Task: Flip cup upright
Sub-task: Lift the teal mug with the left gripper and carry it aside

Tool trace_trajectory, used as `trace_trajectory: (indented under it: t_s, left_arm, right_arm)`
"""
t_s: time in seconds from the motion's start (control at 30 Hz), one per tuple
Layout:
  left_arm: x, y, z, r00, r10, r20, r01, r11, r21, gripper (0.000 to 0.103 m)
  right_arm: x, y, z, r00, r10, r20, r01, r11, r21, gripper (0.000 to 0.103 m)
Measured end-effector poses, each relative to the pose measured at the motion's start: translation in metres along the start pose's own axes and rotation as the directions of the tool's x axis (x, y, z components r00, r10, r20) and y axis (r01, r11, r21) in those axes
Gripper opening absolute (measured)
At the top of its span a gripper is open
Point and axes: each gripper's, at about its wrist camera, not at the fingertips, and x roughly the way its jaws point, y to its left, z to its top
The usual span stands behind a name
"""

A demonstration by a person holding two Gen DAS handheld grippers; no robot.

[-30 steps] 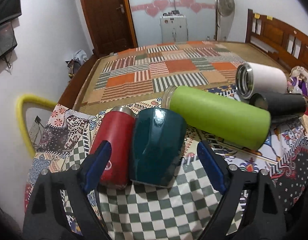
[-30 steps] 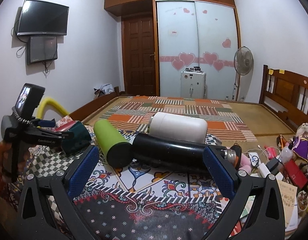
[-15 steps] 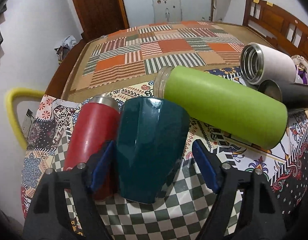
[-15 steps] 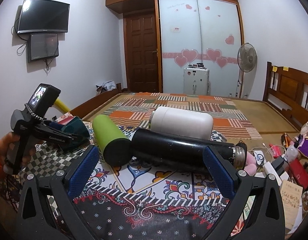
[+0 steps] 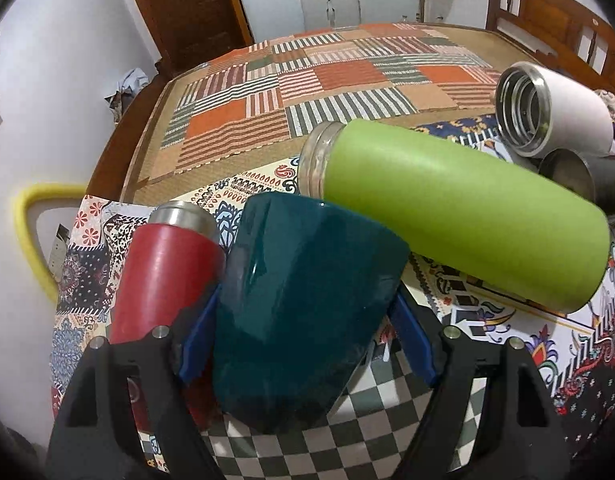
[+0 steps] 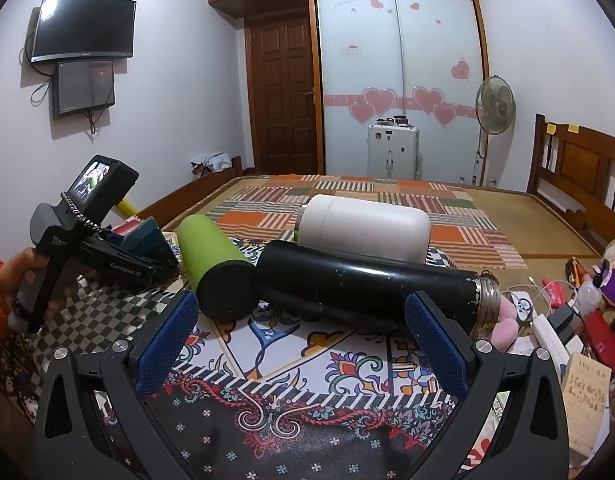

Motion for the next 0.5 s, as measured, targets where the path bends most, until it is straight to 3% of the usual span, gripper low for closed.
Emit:
trace_trajectory:
  t_s: [0.13,0.5]
  left_arm:
    - [0.003,-0.001,-0.004,0.999,0.035,-0.004,-0.034,0.999,0.023,0.073]
    - [-0.025,-0.017,-0.029,1.000,-0.026,-0.004,0.026,0.999,0.018,0.073]
  right_arm:
    - [-0.002,-0.003,0.000,1.000,-0.001,0.003,0.001,1.000,0.007,0.103]
    - [-0.013,-0.002,0.001,1.000,-0.014,0.014,0.014,1.000,-0.001,0.103]
